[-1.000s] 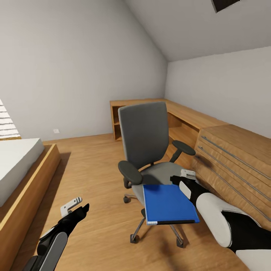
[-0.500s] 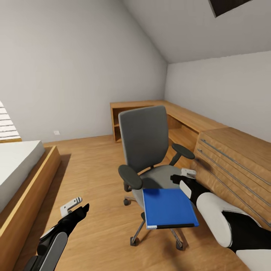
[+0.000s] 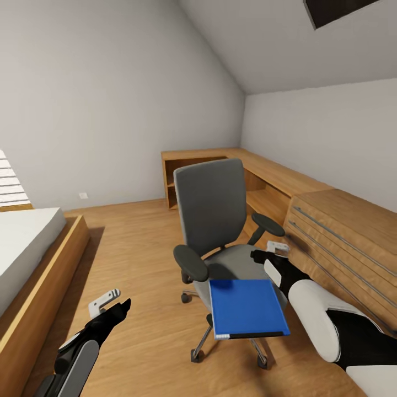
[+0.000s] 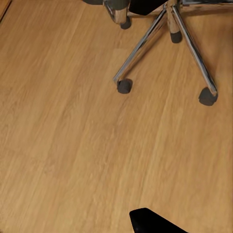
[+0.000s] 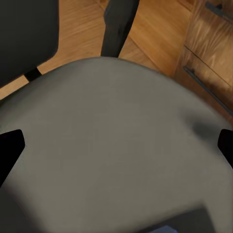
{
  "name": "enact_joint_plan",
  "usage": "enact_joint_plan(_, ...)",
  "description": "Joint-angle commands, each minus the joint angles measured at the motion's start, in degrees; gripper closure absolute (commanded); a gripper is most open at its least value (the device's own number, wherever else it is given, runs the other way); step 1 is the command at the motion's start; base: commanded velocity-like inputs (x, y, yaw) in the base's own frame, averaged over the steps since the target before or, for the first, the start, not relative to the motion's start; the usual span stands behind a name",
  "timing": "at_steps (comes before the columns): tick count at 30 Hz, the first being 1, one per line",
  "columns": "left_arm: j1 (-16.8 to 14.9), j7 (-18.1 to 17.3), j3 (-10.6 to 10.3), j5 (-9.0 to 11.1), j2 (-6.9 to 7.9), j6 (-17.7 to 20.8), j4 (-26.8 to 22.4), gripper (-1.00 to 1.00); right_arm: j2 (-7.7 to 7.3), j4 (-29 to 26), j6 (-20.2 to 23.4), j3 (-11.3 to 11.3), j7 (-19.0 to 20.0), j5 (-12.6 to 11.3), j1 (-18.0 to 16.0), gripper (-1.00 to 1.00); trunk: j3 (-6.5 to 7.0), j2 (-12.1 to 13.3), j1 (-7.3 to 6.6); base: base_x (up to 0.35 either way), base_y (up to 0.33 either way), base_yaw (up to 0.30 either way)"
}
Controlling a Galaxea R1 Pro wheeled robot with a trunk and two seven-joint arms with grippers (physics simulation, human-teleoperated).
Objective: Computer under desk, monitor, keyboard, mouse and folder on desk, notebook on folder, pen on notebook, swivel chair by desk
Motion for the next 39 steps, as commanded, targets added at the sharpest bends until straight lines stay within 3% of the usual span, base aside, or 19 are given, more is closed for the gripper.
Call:
enact_joint_plan(1, 0.0, 0.6, -0.1, 0.6, 0.06, 0.0, -0.1, -1.0, 0.01, -0.2, 0.3, 0.0, -0.2, -0.4, 0.0, -1.0, -0.05, 0.0, -0.01, 0.0, 0.0, 0.0)
enact_joint_plan(4, 0.0, 0.6, -0.1, 0.6, 0.06, 0.0, -0.1, -1.0, 0.01, -2.8, 0.9, 0.0, -0.2, -0.5, 0.7, -1.0, -0.05, 0.0, -0.01, 0.0, 0.0, 0.0)
enact_joint_plan(6, 0.0, 0.6, -0.1, 0.6, 0.06, 0.0, -0.1, -1.0, 0.1, -9.2, 3.6, 0.0, -0.1, -0.6, 3.6, -1.0, -0.05, 0.0, -0.01, 0.0, 0.0, 0.0)
enact_joint_plan(7, 0.0, 0.6, -0.1, 0.6, 0.07, 0.0, -0.1, -1.0, 0.27, -18.3, 7.5, 0.0, -0.2, -0.6, 7.9, -1.0, -0.05, 0.0, -0.01, 0.0, 0.0, 0.0)
enact_joint_plan(8, 0.0, 0.6, -0.1, 0.6, 0.09, 0.0, -0.1, -1.0, 0.36, -22.1, 9.1, 0.0, -0.2, -0.7, 9.7, -1.0, -0.05, 0.0, -0.01, 0.0, 0.0, 0.0)
enact_joint_plan(9, 0.0, 0.6, -0.1, 0.6, 0.09, 0.0, -0.1, -1.0, 0.6, -30.1, 12.4, 0.0, -0.3, -0.7, 13.8, -1.0, -0.05, 0.0, -0.01, 0.0, 0.0, 0.0)
enact_joint_plan(10, 0.0, 0.6, -0.1, 0.6, 0.08, 0.0, -0.1, -1.0, 1.28, -41.6, 16.5, 0.0, -0.4, -0.8, 20.0, -1.0, -0.05, 0.0, -0.01, 0.0, 0.0, 0.0)
enact_joint_plan(11, 0.0, 0.6, -0.1, 0.6, 0.07, 0.0, -0.1, -1.0, 1.59, -44.9, 17.6, 0.0, -0.4, -0.8, 21.8, -1.0, -0.05, 0.0, -0.01, 0.0, 0.0, 0.0)
enact_joint_plan(12, 0.0, 0.6, -0.1, 0.6, 0.07, 0.0, -0.1, -1.0, 2.54, -52.6, 19.8, -0.1, -0.5, -0.9, 25.8, -1.0, -0.05, 0.0, -0.01, 0.0, 0.0, 0.0)
enact_joint_plan(14, 0.0, 0.6, -0.1, 0.6, 0.0, 0.0, 0.2, -1.0, 3.89, -58.9, 21.3, 0.0, -0.4, -1.0, 28.9, -1.0, -0.05, 0.0, -0.01, 0.0, 0.0, 0.0)
enact_joint_plan(19, 0.0, 0.6, -0.1, 0.6, 0.04, 0.0, 0.4, -1.0, 5.3, -61.5, 21.7, 0.0, -0.2, -1.0, 30.2, -1.0, -0.05, 0.0, -0.01, 0.0, 0.0, 0.0)
enact_joint_plan(26, 0.0, 0.6, -0.1, 0.6, 0.04, -0.1, 0.5, -1.0, 5.78, -62.9, 21.7, 0.0, -0.1, -1.3, 30.5, -1.0, -0.05, 0.0, -0.01, 0.0, 0.0, 0.0)
enact_joint_plan(31, 0.0, 0.6, -0.1, 0.6, 0.03, -0.1, 0.5, -1.0, 6.57, -64.2, 21.7, -0.1, -0.2, -4.8, 30.6, -1.0, -0.05, 0.0, -0.01, 0.0, 0.0, 0.0)
enact_joint_plan(39, 0.0, 0.5, -0.1, 0.5, -0.03, -0.3, 0.5, -1.0, 6.68, -64.4, 21.6, -0.2, -0.3, -6.7, 30.8, -1.0, -0.05, 0.0, -0.01, -0.009, 0.017, -0.018)
